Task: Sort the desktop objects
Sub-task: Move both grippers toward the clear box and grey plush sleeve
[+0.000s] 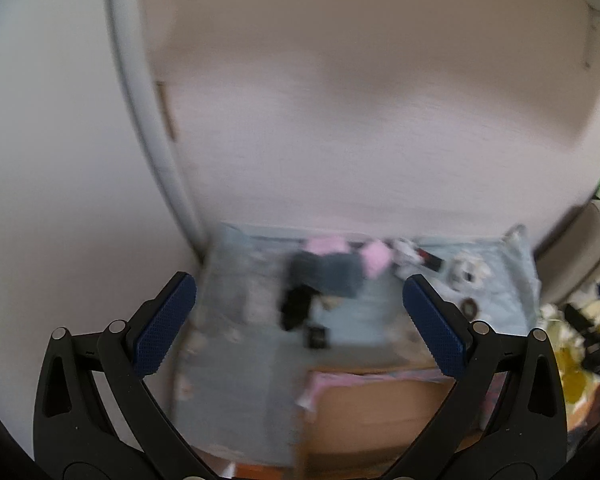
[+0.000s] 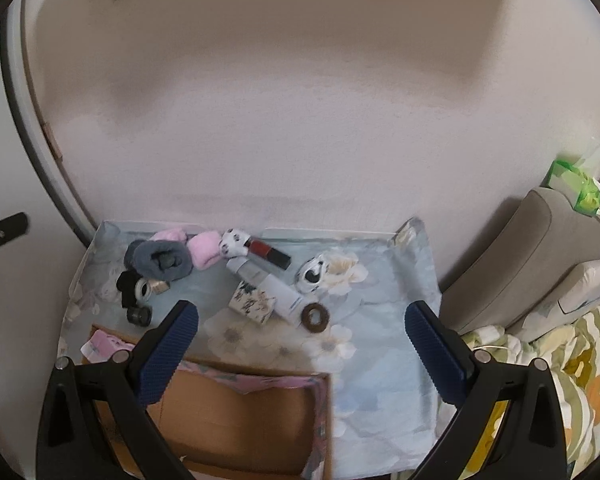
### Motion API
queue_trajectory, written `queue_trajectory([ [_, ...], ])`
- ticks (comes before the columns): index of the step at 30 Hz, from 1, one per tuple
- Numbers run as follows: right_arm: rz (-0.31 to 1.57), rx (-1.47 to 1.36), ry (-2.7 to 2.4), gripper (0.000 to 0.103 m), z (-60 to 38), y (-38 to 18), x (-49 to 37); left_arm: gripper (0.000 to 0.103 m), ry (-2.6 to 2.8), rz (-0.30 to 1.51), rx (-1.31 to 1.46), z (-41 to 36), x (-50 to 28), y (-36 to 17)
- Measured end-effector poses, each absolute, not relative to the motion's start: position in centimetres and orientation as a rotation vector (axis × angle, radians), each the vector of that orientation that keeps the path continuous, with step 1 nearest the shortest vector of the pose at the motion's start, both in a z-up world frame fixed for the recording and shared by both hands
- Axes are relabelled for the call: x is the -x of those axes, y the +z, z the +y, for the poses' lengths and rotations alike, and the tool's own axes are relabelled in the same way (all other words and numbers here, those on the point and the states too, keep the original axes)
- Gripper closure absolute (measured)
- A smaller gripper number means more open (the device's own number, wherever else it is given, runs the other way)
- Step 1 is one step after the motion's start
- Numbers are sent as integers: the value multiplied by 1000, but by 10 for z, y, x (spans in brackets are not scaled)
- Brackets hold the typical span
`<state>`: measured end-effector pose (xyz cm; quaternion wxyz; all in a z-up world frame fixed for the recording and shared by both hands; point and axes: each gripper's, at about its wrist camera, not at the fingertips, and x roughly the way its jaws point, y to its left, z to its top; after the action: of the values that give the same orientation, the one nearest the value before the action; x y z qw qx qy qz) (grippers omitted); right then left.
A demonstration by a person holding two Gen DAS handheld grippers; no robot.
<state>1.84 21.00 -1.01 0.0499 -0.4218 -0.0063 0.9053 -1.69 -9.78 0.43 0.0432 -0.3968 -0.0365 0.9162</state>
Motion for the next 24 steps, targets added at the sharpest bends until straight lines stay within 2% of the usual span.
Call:
queue_trajectory([
  [7, -7, 1427, 2757, 0, 229, -30, 11, 0, 2712, -147, 1326, -143, 48, -41],
  [12, -89, 1518, 2766, 0, 218, -55, 37, 1, 2617, -142, 1429, -142, 68, -90],
  [19, -113, 1734, 2849, 0, 162, -98, 81, 6, 2520, -105, 1566, -143, 88, -164],
  [24, -240, 1844, 2881, 0, 107, -132, 113, 9, 2497, -3, 1634, -135, 105, -205],
])
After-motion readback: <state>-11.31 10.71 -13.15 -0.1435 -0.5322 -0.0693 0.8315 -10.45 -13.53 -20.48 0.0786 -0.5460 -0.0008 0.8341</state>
